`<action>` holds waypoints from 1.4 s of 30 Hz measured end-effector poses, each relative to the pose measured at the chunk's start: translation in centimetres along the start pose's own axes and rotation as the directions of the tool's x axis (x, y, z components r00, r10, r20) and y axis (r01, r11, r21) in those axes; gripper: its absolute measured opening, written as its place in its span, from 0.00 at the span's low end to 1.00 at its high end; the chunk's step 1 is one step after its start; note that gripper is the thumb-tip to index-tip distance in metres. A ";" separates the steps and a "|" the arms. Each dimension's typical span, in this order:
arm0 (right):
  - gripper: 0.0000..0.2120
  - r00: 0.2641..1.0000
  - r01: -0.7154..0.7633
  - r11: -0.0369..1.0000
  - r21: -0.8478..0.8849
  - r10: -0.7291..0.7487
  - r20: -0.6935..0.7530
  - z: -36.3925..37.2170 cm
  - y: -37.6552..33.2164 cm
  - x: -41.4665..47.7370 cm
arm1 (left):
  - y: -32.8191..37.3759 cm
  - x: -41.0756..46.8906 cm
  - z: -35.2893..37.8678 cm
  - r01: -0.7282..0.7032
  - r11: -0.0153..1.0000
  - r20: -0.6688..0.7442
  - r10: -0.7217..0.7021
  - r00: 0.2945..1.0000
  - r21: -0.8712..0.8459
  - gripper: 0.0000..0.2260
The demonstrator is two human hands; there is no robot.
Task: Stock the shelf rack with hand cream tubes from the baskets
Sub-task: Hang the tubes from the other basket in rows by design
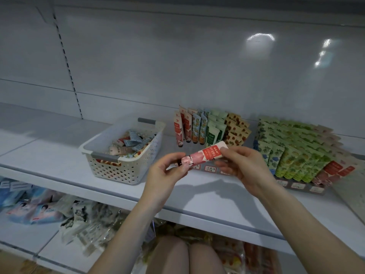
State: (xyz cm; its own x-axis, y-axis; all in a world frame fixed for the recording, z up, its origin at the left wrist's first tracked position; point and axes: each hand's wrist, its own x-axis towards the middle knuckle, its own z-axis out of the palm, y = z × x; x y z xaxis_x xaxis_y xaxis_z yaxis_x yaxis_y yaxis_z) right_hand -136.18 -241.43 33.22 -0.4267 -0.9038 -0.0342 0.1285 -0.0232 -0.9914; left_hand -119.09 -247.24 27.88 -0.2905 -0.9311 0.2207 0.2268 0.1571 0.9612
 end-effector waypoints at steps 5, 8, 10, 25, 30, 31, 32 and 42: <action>0.02 0.949 0.274 0.815 -0.510 -0.314 0.009 1.1 -3.6 2.7 | -4.1 2.4 -1.6 -0.151 0.675 0.100 0.114 0.988 0.722 0.16; 0.07 0.905 0.354 0.641 -0.681 -0.418 0.078 3.0 -5.8 5.7 | -6.0 3.8 -2.5 -0.191 0.347 0.192 0.031 0.981 0.918 0.19; 0.09 0.895 0.346 0.542 -0.766 -0.436 0.095 4.4 -6.4 8.0 | -7.0 4.3 -2.9 -0.225 0.242 0.230 0.007 0.973 0.944 0.14; 0.10 0.923 0.314 0.237 -0.919 -0.301 0.238 8.3 -1.3 14.6 | -9.4 5.0 -4.0 -0.239 0.258 0.227 0.074 0.971 0.936 0.13; 0.12 0.933 0.300 0.213 -0.930 -0.268 0.240 8.6 -1.4 14.8 | -9.6 5.0 -4.0 -0.247 0.249 0.233 0.083 0.969 0.936 0.12; 0.12 0.935 0.299 0.214 -0.930 -0.263 0.240 8.6 -1.4 14.9 | -9.6 5.0 -4.0 -0.248 0.247 0.233 0.086 0.969 0.937 0.12; 0.13 0.935 0.302 0.224 -0.927 -0.258 0.242 8.5 -1.4 14.9 | -9.5 5.0 -4.0 -0.248 0.245 0.233 0.090 0.968 0.937 0.12; 0.10 0.939 0.301 0.243 -0.922 -0.245 0.242 8.3 -2.0 14.5 | -9.5 4.9 -4.0 -0.249 0.248 0.230 0.102 0.968 0.936 0.13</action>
State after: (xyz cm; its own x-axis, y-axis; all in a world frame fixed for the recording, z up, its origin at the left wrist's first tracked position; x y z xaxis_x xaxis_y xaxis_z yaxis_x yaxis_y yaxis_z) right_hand -135.15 -258.05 35.76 -0.2158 -0.9461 0.2414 -0.9226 0.1166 -0.3677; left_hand -118.94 -254.61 19.17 -0.4720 -0.8091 0.3501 -0.7418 0.5791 0.3382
